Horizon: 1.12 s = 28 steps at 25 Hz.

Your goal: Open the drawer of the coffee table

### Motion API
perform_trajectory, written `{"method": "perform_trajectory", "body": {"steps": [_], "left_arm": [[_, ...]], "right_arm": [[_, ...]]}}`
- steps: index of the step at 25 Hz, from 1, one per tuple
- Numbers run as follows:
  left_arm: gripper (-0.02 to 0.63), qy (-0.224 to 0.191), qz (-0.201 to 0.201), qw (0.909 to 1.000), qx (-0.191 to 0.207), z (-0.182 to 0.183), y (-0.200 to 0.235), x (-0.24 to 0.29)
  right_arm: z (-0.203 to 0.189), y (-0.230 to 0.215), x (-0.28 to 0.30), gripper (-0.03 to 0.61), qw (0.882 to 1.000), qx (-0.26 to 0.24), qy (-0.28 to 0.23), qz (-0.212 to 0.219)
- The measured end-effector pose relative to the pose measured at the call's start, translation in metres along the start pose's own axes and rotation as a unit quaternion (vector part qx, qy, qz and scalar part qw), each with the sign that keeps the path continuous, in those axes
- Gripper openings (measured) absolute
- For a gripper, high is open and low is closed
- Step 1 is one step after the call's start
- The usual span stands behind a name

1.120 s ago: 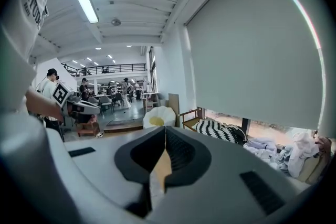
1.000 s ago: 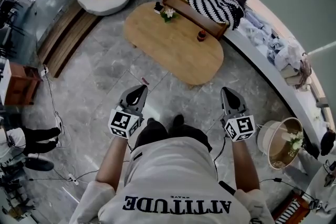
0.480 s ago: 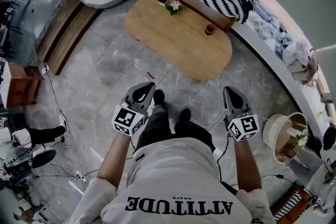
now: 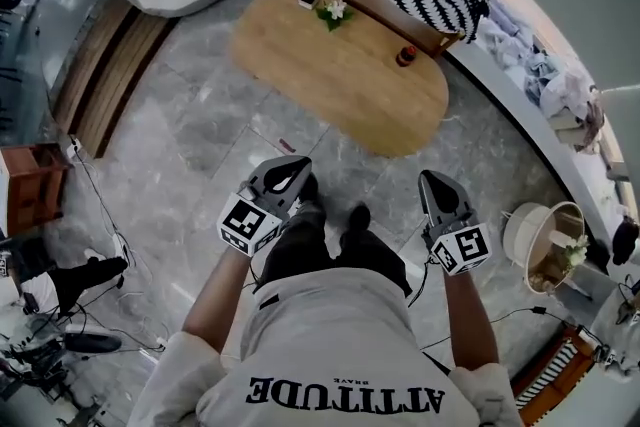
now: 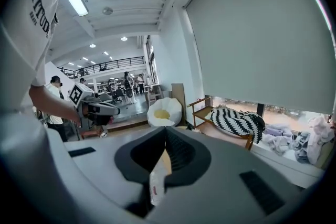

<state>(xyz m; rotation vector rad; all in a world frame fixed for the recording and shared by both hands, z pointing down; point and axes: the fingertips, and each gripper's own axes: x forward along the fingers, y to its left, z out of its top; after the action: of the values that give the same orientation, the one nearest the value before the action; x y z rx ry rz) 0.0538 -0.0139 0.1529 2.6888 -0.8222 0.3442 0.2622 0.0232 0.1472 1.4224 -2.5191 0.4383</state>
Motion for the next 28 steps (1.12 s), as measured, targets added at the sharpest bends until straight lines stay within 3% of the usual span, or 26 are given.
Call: {"method": "perform_trajectory", "body": {"steps": [4,8,11,16,24,28], "left_arm": [[0.020,0.005,-0.012,0.9999,-0.004,-0.011,0.030,0.015],[0.020,0.010,-0.068,0.9965,-0.048,-0.031,0.043,0.030],[0.020,0.013,-0.091,0.9944,-0.051,-0.049,0.051,0.050],[0.020,0.043,-0.080,0.9950,-0.040,-0.094,0.072,0.082],[0.020,0.035,-0.104,0.9851,-0.132,-0.148,0.079,0.114],[0.020,0.039,-0.110,0.9817,-0.150,-0.175,0.085,0.124]], "right_arm": [[-0.014,0.008,0.027,0.018,1.000,-0.007,0.027,-0.005],[-0.043,0.010,0.049,0.018,0.998,0.003,0.061,-0.020],[-0.065,0.009,0.061,0.020,0.996,0.014,0.081,-0.023],[-0.102,-0.001,0.087,0.021,0.994,0.028,0.103,-0.038],[-0.143,-0.022,0.131,0.021,0.991,0.057,0.091,-0.079],[-0.164,-0.024,0.146,0.020,0.990,0.069,0.097,-0.082]]}}
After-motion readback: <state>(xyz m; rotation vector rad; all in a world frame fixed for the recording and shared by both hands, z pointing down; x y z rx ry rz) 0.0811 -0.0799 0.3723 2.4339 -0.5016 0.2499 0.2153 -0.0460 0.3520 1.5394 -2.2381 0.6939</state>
